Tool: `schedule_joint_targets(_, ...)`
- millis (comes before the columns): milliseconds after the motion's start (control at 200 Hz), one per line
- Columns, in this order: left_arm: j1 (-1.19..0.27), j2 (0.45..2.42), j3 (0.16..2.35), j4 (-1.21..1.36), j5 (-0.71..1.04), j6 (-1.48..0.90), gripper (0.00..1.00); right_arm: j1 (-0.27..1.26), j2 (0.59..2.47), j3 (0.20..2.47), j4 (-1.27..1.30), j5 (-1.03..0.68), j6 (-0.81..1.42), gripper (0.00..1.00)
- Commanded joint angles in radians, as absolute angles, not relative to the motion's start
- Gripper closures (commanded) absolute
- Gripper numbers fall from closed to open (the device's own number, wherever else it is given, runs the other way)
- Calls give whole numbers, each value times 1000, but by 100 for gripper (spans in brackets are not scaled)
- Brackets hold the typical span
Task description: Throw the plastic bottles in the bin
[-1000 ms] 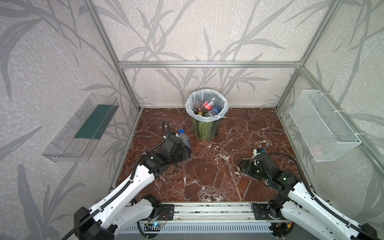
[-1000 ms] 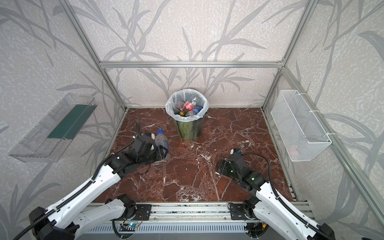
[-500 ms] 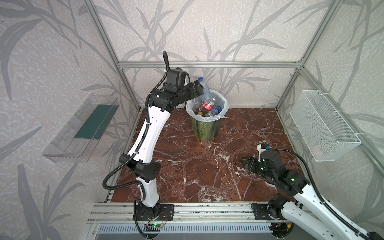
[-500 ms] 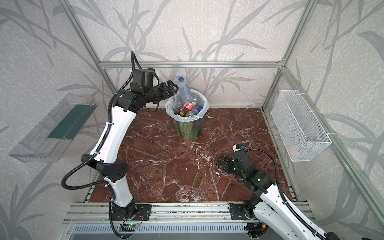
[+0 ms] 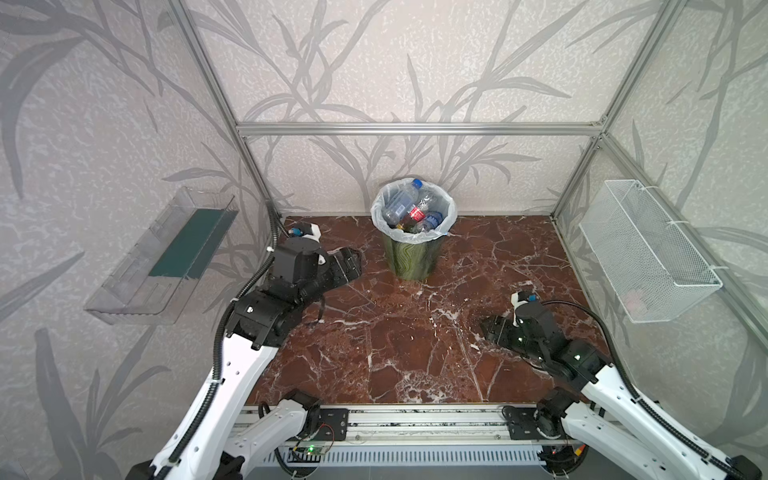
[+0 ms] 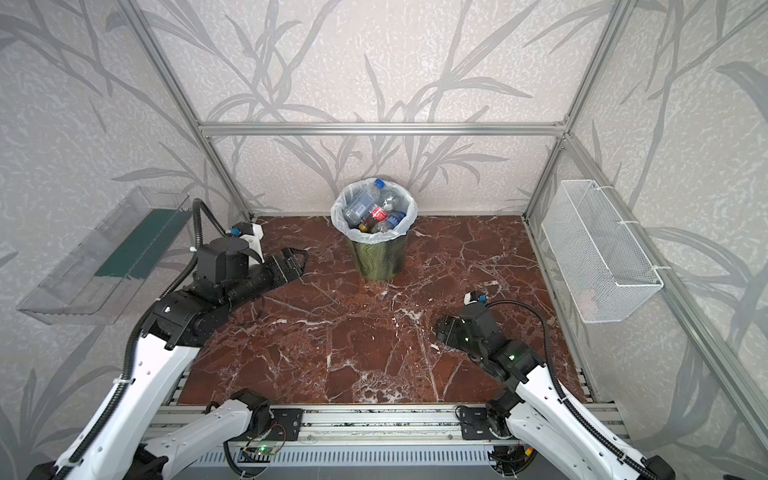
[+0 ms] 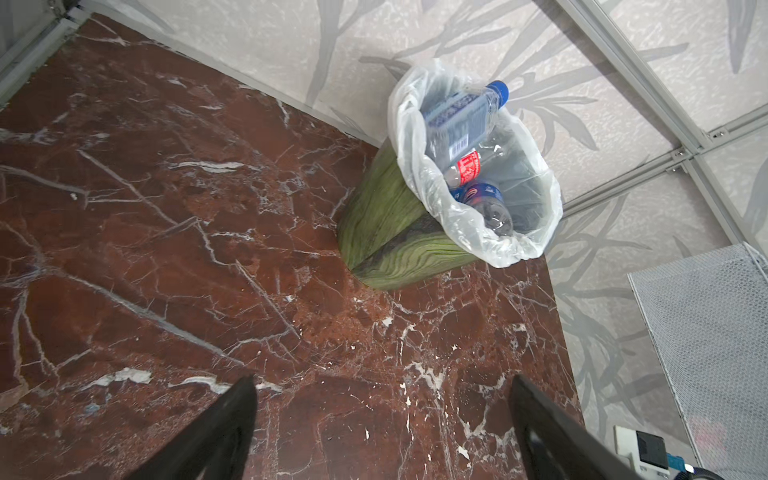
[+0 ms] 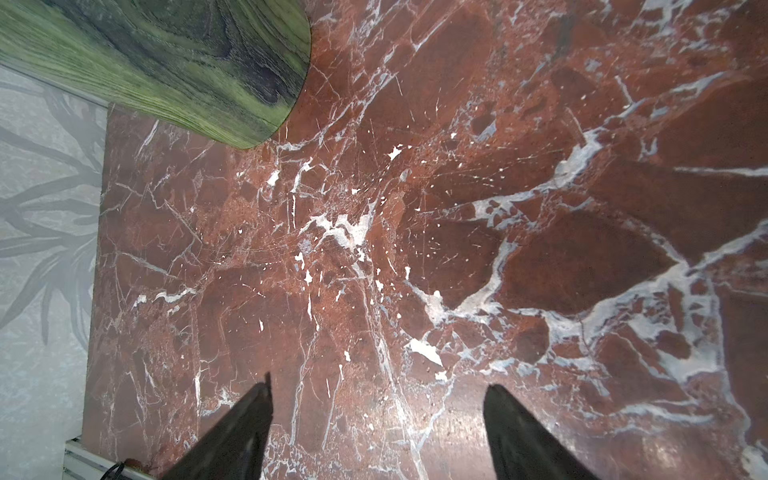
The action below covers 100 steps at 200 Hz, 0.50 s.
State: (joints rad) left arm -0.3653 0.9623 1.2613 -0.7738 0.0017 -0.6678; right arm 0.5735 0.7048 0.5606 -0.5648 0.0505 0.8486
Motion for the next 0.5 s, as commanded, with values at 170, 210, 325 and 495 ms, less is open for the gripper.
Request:
schedule_joint_targets(170, -311, 928, 1150, -733, 3, -696, 6, 568, 702, 565, -555, 71, 832, 20)
schedule_joint_targets(210, -303, 921, 1129, -718, 2, -695, 6, 568, 702, 563, -554, 82, 822, 20)
schedule_joint_targets(325, -275, 908, 1067, -677, -61, -710, 5, 545, 731, 561, -511, 70, 752, 19)
schedule_joint_targets(495, -226, 895, 951, -556, -216, -673, 3, 426, 797, 574, -419, 49, 553, 15)
